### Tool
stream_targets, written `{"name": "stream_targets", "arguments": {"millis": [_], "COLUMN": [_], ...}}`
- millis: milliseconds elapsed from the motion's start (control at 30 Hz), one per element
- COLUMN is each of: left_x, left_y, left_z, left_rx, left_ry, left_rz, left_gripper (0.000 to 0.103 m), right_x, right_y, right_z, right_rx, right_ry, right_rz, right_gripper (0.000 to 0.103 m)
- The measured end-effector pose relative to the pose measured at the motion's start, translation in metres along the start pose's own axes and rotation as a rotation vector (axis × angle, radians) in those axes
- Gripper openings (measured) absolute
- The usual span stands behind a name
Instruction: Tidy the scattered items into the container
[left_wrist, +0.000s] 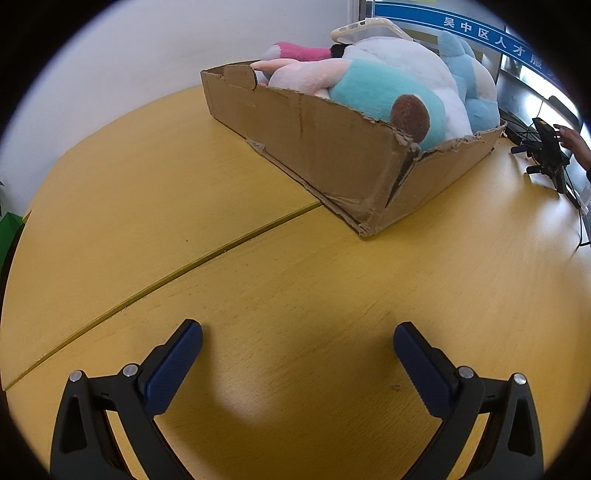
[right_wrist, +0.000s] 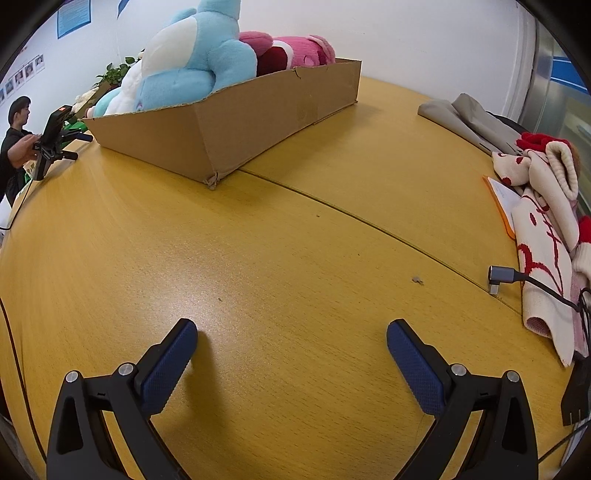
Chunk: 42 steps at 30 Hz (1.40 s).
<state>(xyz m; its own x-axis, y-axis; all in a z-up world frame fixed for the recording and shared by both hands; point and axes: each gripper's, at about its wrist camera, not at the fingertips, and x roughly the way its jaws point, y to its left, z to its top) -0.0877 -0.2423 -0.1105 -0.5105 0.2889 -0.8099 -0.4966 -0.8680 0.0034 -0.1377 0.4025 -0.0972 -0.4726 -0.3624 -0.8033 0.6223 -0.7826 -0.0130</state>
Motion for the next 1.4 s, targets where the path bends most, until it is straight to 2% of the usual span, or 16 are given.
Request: {"name": "stream_targets", "arguments": {"millis": [267, 333, 1400], "left_x": [-0.0033, -0.003, -0.0021], "left_y": [0.0039, 0.0037, 0.001], "left_z": [-0.0029, -0.0025, -0.0011], "left_rx": [0.0, 0.0, 0.005], "left_ry": [0.001, 0.001, 0.002], "left_rz": [-0.001, -0.001, -0.003], "left_gripper": [0.103, 0.103, 0.103], "right_x": [0.0, 0.0, 0.0], "right_y": [-0.0002, -0.0003, -0.0007], "right_z": [-0.0001, -0.0002, -0.0005], "right_rx": [0.0, 0.047, 0.048], "right_ry": [0.0, 0.0, 0.0], "right_rz": [0.0, -0.036, -0.037], "right_gripper": [0.103, 0.103, 0.103]}}
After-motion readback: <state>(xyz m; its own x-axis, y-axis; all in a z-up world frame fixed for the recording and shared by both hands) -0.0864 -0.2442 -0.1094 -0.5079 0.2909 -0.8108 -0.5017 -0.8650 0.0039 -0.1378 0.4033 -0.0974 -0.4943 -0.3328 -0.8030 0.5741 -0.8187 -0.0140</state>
